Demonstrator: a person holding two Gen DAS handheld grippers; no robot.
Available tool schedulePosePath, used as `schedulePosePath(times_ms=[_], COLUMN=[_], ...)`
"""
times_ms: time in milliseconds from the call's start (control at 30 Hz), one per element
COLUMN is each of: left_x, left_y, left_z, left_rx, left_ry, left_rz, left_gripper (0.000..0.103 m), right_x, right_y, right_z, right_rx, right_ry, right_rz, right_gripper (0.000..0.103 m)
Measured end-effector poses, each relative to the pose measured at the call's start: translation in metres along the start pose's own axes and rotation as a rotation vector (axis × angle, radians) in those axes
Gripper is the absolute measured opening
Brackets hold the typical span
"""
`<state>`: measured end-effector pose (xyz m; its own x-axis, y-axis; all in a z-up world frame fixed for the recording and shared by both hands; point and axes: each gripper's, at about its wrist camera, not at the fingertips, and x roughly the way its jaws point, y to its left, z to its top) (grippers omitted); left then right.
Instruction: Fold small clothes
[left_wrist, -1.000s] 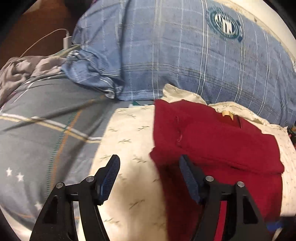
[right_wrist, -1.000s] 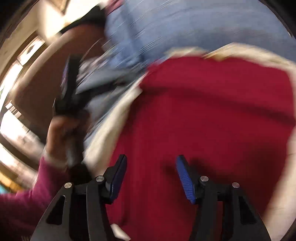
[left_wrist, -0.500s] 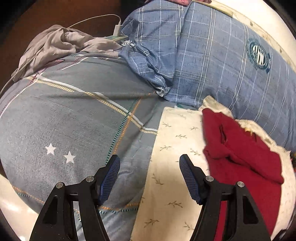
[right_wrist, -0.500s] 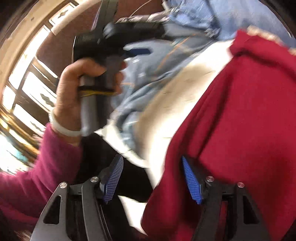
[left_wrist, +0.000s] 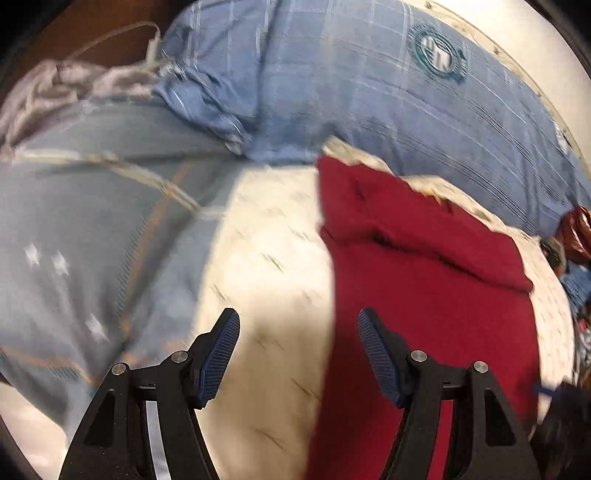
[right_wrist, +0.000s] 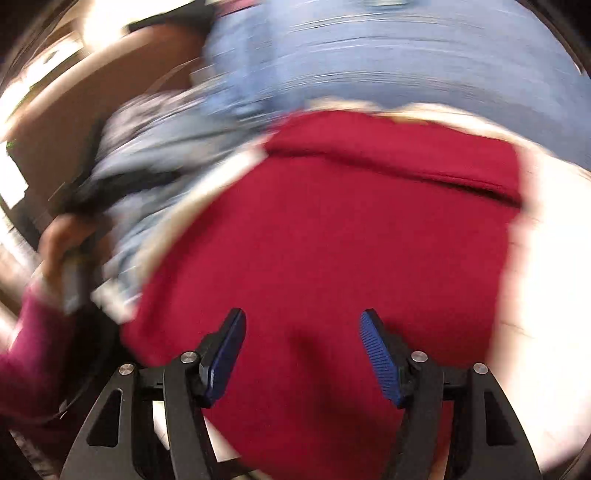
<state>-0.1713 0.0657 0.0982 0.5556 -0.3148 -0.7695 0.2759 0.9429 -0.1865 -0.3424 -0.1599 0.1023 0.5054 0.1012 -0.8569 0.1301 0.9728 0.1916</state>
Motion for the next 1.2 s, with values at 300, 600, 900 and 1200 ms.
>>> schedulePosePath(times_ms=[300,600,900,1200], left_x=[0.017,-0.012,-0.024,-0.03], left_y=[-0.02,0.001,-0.009,-0.001], left_z=[-0.052,-0.082,-0.097,-0.104], left_rx=[0.082,-0.01,0.02,-0.02], left_ry=[0.079,0.079,0.11,0.184], left_rz=[0.096,0.052,0.065,0.046], left_gripper=[0.07,0.07,0.07,0.07], right_x=[-0.022,-0.024,-0.013,0.001], right_y=[-0.069,-0.064,-0.045,-0.046], right_z=[-0.043,-0.074,-0.069,-0.075], right_rx=[0.283,0.282,0.194,0.225], right_ry=[0.05,0.124,0.188,0.236], right_rz=[-0.063,0.117,0.267,0.346], right_gripper=[0.067,0.067,0.067,0.068])
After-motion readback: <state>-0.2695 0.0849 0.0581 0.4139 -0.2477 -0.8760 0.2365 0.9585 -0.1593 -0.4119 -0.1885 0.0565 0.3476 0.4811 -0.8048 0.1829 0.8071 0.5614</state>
